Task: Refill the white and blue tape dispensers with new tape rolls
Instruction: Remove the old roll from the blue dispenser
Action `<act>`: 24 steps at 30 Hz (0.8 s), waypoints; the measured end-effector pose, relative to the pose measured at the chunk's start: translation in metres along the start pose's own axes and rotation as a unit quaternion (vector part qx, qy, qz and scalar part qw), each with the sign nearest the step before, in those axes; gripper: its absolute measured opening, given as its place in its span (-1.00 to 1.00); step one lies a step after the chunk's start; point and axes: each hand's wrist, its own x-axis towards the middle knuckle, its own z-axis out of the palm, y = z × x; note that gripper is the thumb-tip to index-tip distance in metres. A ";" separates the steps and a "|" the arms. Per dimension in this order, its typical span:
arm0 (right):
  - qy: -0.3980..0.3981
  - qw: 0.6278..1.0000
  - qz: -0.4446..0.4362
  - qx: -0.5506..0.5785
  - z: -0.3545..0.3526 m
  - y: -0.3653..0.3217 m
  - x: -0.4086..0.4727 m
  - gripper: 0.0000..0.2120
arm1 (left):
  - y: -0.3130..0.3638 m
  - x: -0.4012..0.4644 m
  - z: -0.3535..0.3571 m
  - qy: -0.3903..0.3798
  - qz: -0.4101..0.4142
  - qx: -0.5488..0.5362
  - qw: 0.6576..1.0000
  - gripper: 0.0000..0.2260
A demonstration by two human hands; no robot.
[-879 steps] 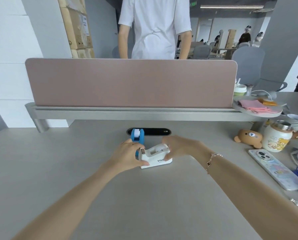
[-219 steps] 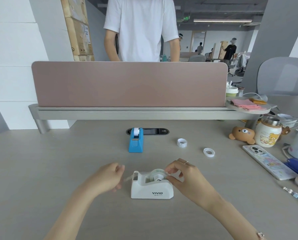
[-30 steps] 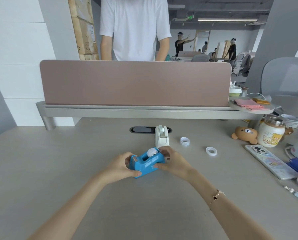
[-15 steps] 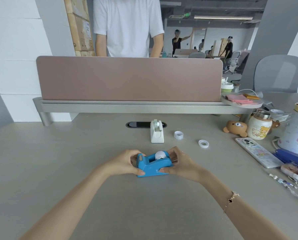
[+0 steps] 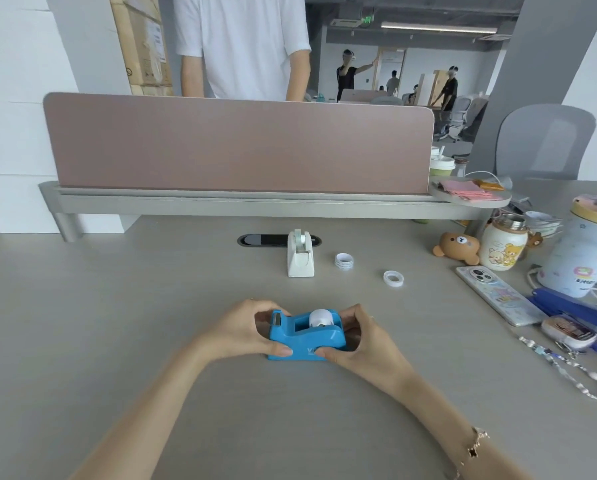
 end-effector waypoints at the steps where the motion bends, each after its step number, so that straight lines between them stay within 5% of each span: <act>1: -0.001 1.000 -0.006 -0.002 0.001 0.001 0.000 -0.51 | 0.001 0.001 -0.001 -0.001 0.000 0.003 1.000 -0.62; 9: -0.017 1.000 -0.011 0.003 -0.004 -0.004 -0.002 -0.56 | 0.002 0.000 -0.001 -0.004 0.011 0.007 1.000 -0.63; 15: -0.020 0.998 -0.055 -0.015 -0.027 -0.031 0.014 -0.75 | 0.022 0.001 -0.009 -0.034 0.012 0.127 0.991 -0.58; 19: -0.103 0.986 -0.060 -0.116 -0.039 -0.054 0.027 -0.84 | 0.030 0.000 -0.008 -0.008 0.026 0.091 0.996 -0.55; 24: -0.116 0.979 -0.075 -0.152 -0.036 -0.058 0.029 -0.89 | 0.031 0.003 -0.002 -0.010 0.041 0.044 0.998 -0.71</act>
